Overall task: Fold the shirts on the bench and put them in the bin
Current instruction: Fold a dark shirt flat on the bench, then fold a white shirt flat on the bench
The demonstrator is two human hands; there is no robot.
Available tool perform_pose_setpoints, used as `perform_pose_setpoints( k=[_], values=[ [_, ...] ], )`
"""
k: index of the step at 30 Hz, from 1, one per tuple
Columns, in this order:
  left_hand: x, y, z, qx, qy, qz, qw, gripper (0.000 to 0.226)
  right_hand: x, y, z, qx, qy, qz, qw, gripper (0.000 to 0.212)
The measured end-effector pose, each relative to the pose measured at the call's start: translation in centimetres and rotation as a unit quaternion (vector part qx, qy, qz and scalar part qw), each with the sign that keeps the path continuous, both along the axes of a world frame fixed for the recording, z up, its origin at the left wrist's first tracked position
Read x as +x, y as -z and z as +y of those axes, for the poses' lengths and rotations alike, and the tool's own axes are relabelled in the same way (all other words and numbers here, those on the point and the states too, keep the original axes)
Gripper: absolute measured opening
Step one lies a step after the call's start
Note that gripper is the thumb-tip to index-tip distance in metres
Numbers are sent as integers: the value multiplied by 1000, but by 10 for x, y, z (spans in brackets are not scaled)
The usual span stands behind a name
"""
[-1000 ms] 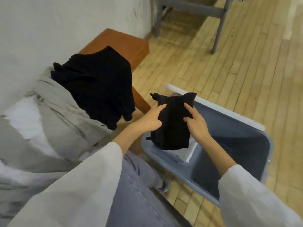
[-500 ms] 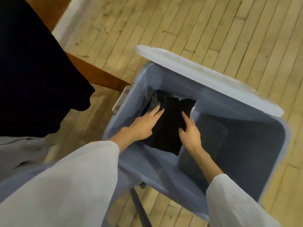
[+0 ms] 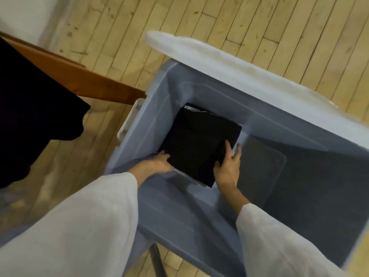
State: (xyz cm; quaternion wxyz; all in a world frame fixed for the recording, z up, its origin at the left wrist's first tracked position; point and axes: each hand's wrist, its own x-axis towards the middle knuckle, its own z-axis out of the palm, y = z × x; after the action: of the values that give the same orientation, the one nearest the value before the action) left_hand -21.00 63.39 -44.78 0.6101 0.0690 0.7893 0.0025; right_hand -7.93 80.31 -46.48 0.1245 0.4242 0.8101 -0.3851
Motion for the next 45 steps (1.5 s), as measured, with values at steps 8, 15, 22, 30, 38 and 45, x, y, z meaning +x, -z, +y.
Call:
perform_pose_setpoints(
  k=[8,15,22,30,38,45],
  values=[
    [-15,-28,12,53,-37,80,995,55,-43,-14,8,4,-210,-243,947,68],
    [-29,-137,22,179,-136,137,965,38,-98,-136,-40,-220,-50,-36,974,21],
    [-7,-319,-55,340,-411,258,806,32,-108,-320,-140,-416,11,158,896,28],
    [126,-419,-275,324,-493,453,668,25,-36,-436,-336,-464,-246,107,844,20],
    [233,-427,-439,290,-605,521,528,25,33,-470,-518,-411,-443,8,797,22],
    [292,-391,-549,84,-647,576,492,25,72,-445,-629,-315,-531,-22,786,9]
  ],
)
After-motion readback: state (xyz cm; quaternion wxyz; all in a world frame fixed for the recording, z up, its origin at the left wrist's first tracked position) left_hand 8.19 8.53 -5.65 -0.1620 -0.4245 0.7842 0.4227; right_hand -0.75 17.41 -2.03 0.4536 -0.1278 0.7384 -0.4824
